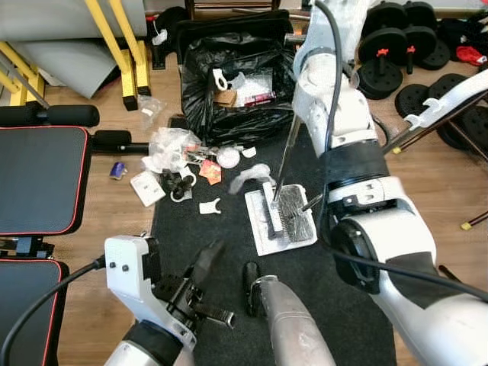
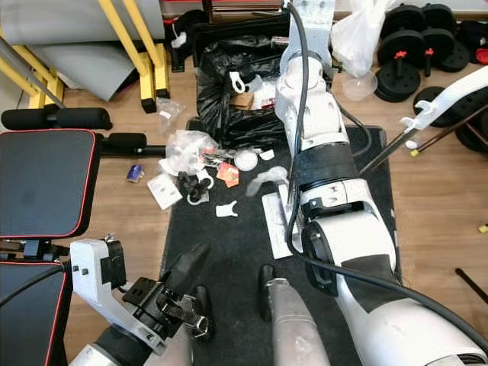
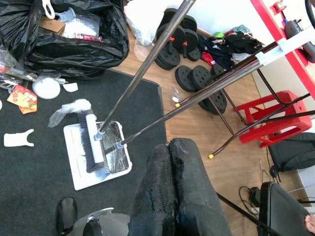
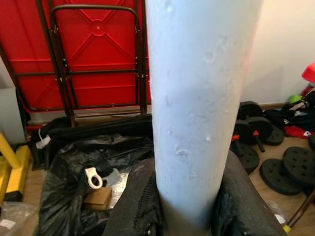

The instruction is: Sweep floor

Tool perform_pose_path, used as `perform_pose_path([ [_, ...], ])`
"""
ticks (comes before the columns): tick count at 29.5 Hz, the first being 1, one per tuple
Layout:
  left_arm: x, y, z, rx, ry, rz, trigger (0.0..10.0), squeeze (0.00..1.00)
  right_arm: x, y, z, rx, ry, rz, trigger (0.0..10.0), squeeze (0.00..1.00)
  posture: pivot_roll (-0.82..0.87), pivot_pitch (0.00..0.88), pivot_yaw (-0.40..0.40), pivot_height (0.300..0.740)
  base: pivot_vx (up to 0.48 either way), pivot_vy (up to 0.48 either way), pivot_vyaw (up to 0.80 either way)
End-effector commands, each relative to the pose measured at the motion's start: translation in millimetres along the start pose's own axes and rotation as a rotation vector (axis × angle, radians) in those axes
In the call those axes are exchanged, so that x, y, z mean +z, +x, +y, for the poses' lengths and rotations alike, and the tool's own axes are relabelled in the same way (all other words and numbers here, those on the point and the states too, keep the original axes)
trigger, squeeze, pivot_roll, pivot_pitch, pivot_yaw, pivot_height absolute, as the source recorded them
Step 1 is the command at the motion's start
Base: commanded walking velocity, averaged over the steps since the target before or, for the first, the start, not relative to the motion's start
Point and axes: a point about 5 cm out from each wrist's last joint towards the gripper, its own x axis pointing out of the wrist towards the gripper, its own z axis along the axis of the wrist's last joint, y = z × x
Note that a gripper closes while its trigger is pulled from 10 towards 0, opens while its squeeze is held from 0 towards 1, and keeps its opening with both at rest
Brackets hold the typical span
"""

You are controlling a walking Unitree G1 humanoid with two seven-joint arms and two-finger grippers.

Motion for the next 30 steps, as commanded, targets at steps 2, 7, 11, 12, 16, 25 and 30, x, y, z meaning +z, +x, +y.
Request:
perform_pose_path([
  [2,-6.0,-1.4,0.8,-0.010,-0.016,0.029,10.0,0.00,13.0,-3.0,5.7,0.020,0.034,-0.037,10.0,0.00,-0.03,0.353,-0.071,0.740,0.000,0.000,0.00],
  [7,-5.8,-1.0,1.1,-0.011,-0.015,0.028,10.0,0.00,23.9,-4.9,12.3,0.088,0.139,-0.047,10.0,0.00,-0.03,0.352,-0.070,0.740,0.000,0.000,0.00],
  [11,-5.7,-0.7,1.3,-0.011,-0.015,0.028,10.0,0.00,26.8,-6.9,18.9,0.146,0.211,-0.036,10.0,0.00,-0.03,0.351,-0.070,0.740,0.000,0.000,0.00],
  [12,-5.7,-0.6,1.6,-0.011,-0.015,0.027,10.0,0.00,27.6,-7.6,21.2,0.163,0.234,-0.029,10.0,0.00,-0.03,0.350,-0.070,0.740,0.000,0.000,0.00],
  [16,-5.9,1.1,3.0,-0.014,-0.015,0.026,10.0,0.00,31.8,-7.8,25.0,0.202,0.303,0.004,10.0,0.00,-0.04,0.339,-0.071,0.740,0.000,0.000,0.00],
  [25,-6.5,4.8,6.3,-0.016,-0.012,0.022,10.0,0.00,30.7,-12.7,30.7,0.242,0.333,0.033,10.0,0.00,-0.04,0.320,-0.075,0.740,0.000,0.000,0.00],
  [30,-6.9,5.3,7.3,-0.013,-0.008,0.020,10.0,0.00,11.5,-15.0,35.0,0.241,0.309,0.049,10.0,0.00,-0.03,0.322,-0.077,0.740,0.000,0.000,0.00],
])
